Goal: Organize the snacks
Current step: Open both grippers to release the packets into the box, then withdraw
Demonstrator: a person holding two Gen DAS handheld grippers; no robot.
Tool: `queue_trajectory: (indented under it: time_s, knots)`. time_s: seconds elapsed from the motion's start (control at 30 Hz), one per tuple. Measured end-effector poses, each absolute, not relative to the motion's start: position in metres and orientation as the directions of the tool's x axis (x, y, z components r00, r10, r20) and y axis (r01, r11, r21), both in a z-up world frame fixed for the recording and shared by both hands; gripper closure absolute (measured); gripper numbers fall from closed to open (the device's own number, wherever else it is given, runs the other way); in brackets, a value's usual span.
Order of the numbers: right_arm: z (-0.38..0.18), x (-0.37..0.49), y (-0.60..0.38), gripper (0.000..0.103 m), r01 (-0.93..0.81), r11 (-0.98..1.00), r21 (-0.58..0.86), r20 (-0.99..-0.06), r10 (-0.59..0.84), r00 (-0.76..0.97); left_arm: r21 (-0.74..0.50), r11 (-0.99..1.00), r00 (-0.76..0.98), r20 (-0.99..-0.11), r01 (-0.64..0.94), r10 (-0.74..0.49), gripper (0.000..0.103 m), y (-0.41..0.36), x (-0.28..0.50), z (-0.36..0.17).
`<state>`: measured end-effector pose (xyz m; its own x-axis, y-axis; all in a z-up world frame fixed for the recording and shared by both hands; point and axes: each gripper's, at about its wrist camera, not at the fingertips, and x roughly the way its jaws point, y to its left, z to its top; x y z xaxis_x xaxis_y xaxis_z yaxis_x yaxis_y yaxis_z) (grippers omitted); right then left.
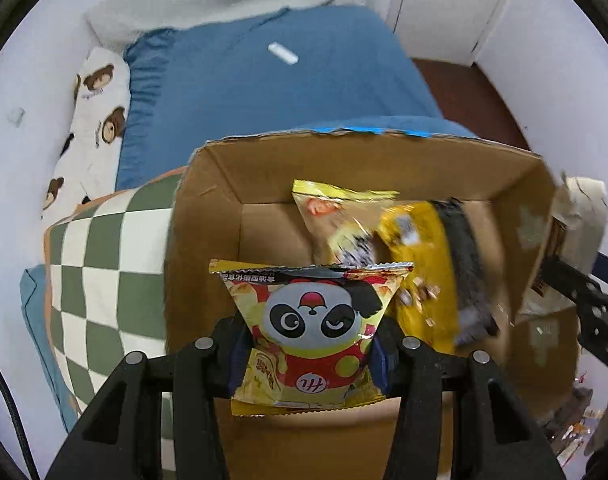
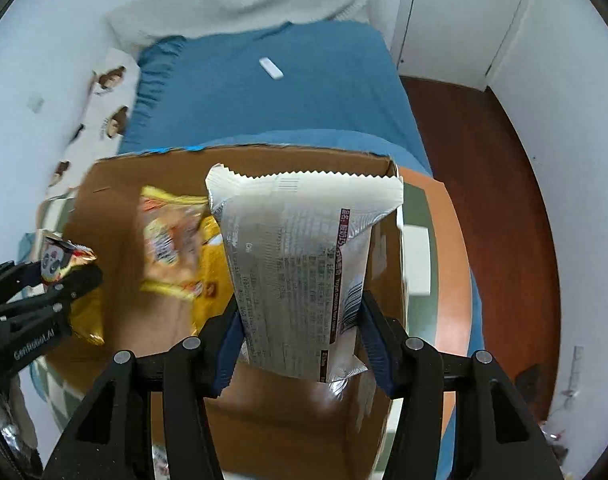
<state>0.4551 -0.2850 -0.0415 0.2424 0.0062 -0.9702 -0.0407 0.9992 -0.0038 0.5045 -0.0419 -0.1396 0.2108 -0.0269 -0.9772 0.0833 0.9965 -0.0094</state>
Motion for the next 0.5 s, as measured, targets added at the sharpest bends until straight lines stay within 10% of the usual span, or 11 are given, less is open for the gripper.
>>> queue_trajectory:
  time_s: [0.2, 0.33, 0.5]
  knots:
    - [-0.091, 0.490, -0.285, 0.041, -0.009, 1.000, -0.003, -0.994, -0.002, 0.113, 0.006, 0.999, 0.148, -0.989, 0.034, 0.001, 0.054, -0.031, 0.535, -0.168]
    - [-0.111, 0.500, -0.282, 0.018, 0.016, 1.000, 0.019, -0.996, 0.017, 0.082, -0.007, 1.000, 0.154, -0.988, 0.029, -0.011, 0.009, -0.026, 0.545, -0.175]
    - [-0.124, 0.502, -0.271, 0.007, 0.021, 0.999, 0.040, -0.996, 0.038, 0.085, -0.035, 0.999, 0.148, -0.988, 0.026, -0.038, 0.009, -0.024, 0.541, -0.178]
